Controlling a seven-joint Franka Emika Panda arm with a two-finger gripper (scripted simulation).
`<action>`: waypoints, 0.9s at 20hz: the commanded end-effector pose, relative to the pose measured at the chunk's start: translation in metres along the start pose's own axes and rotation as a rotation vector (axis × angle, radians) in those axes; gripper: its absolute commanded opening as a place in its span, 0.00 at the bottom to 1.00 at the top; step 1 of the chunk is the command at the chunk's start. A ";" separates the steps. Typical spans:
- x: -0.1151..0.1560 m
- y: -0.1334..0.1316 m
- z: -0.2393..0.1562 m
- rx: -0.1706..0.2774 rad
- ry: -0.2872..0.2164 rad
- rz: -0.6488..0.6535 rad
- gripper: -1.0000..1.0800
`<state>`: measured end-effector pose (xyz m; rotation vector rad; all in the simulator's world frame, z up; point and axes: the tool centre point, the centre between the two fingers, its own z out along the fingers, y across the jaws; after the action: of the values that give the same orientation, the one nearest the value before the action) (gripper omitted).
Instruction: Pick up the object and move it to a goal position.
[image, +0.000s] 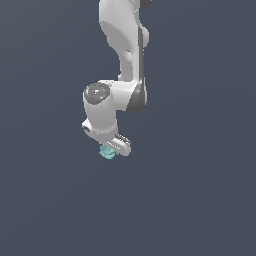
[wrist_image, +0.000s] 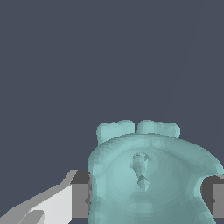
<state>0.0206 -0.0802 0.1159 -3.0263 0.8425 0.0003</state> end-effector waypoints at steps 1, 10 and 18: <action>0.005 0.001 -0.025 0.000 0.001 0.000 0.00; 0.028 0.006 -0.122 0.000 0.001 0.001 0.00; 0.047 0.010 -0.201 -0.001 0.001 0.001 0.00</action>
<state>0.0537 -0.1105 0.3024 -3.0268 0.8444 -0.0025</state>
